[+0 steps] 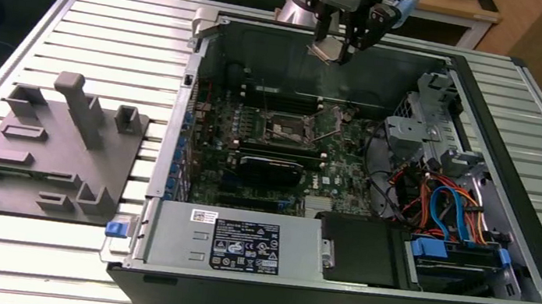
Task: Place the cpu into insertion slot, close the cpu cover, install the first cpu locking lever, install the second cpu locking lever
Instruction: 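Place the cpu into insertion slot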
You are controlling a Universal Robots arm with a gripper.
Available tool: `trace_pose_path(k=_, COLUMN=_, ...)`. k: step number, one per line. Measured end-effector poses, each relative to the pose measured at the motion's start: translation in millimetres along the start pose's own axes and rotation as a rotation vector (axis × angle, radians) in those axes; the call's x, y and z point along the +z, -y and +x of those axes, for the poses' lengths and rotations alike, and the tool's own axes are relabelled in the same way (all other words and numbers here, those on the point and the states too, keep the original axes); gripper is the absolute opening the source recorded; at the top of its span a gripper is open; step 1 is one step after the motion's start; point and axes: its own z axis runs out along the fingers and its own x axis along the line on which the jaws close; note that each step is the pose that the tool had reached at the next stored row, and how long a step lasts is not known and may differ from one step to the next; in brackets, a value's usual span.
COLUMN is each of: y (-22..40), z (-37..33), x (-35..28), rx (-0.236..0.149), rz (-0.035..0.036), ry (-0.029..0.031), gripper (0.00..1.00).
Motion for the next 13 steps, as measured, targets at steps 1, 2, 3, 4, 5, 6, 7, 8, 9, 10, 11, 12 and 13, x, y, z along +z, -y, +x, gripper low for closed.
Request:
trace_pose_path(k=1, y=0.0, z=0.0, x=0.0, rx=0.001, rz=-0.0001, ry=0.0001, gripper=0.54)
trace_pose_path(k=2, y=0.0, z=0.0, x=0.0, rx=0.002, rz=-0.0001, ry=0.0001, gripper=0.54)
trace_pose_path(k=3, y=0.0, z=0.0, x=0.0, rx=0.003, rz=-0.0001, ry=0.0002, gripper=0.54)
trace_pose_path(k=4, y=0.0, z=0.0, x=0.0, rx=0.003, rz=-0.0001, ry=0.0003, gripper=0.54)
trace_pose_path(k=5, y=0.0, z=0.0, x=0.0, rx=0.004, rz=-0.0001, ry=0.0004, gripper=0.54)
trace_pose_path(k=6, y=0.0, z=0.0, x=0.0, rx=0.005, rz=-0.0001, ry=0.0005, gripper=0.54)
trace_pose_path(k=7, y=0.0, z=0.0, x=0.0, rx=0.006, rz=-0.0002, ry=0.0005, gripper=0.54)
trace_pose_path(k=8, y=0.0, z=0.0, x=0.0, rx=0.007, rz=-0.0002, ry=0.0006, gripper=0.54)
trace_pose_path(k=9, y=0.0, z=0.0, x=0.0, rx=0.007, rz=-0.0002, ry=0.0007, gripper=0.54)
trace_pose_path(k=10, y=0.0, z=0.0, x=0.0, rx=0.008, rz=-0.0002, ry=0.0007, gripper=0.54)
trace_pose_path(k=11, y=0.0, z=0.0, x=0.0, rx=0.008, rz=-0.0002, ry=0.0008, gripper=0.54)
trace_pose_path(k=12, y=0.0, z=0.0, x=0.0, rx=0.009, rz=-0.0002, ry=0.0008, gripper=0.54)
trace_pose_path(k=13, y=0.0, z=0.0, x=0.0, rx=0.009, rz=-0.0003, ry=0.0008, gripper=0.54)
